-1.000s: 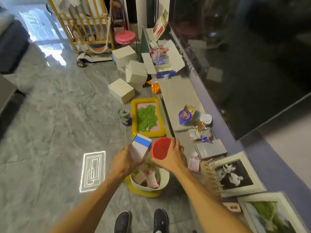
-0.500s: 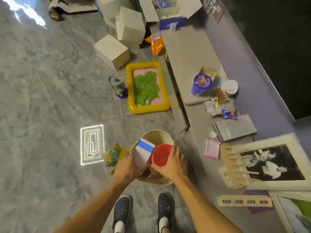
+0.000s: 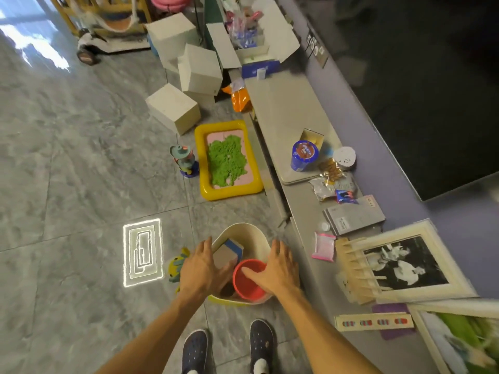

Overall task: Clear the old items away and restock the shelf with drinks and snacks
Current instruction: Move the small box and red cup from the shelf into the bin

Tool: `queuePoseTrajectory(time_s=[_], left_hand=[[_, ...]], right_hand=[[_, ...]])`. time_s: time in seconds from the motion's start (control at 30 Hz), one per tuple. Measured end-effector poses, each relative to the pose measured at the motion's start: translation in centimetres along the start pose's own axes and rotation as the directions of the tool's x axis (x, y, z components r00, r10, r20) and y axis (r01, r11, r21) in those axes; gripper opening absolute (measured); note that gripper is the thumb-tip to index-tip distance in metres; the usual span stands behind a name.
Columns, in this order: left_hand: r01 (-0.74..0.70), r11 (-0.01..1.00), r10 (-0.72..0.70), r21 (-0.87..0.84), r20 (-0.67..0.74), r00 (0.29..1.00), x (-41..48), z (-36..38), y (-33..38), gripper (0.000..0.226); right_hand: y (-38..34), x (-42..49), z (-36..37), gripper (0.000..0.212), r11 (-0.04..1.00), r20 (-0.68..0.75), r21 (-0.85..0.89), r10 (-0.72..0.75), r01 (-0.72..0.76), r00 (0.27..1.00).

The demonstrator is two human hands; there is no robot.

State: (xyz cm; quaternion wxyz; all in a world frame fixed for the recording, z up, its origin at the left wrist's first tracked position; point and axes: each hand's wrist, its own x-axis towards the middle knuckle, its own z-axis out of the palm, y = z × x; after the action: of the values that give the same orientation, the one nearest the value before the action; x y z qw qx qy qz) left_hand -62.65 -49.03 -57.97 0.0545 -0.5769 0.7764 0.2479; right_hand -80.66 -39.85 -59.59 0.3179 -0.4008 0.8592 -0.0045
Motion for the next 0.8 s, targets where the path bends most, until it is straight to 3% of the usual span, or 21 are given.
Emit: queuePoseTrajectory(time_s=[0.3, 0.57, 0.8], left_hand=[[-0.282, 0.956, 0.291, 0.083, -0.155, 0.944, -0.5, -18.6, 4.8, 0.113], [-0.498, 0.854, 0.520, 0.152, -0.235, 0.821, -4.7, -34.3, 9.9, 0.123], [-0.570, 0.784, 0.620, 0.244, -0.353, 0.701, -11.3, -42.4, 14.4, 0.113]], right_hand=[[-4.2, -7.5, -17.6, 0.141, 0.998, -0.306, 0.058, 0.029, -0.012, 0.952], [-8.9, -20.8, -30.5, 0.136, 0.981, -0.559, 0.194, 0.128, -0.021, 0.820], [-10.3, -30.7, -36.6, 0.132, 0.979, -0.687, 0.190, 0.188, -0.077, 0.702]])
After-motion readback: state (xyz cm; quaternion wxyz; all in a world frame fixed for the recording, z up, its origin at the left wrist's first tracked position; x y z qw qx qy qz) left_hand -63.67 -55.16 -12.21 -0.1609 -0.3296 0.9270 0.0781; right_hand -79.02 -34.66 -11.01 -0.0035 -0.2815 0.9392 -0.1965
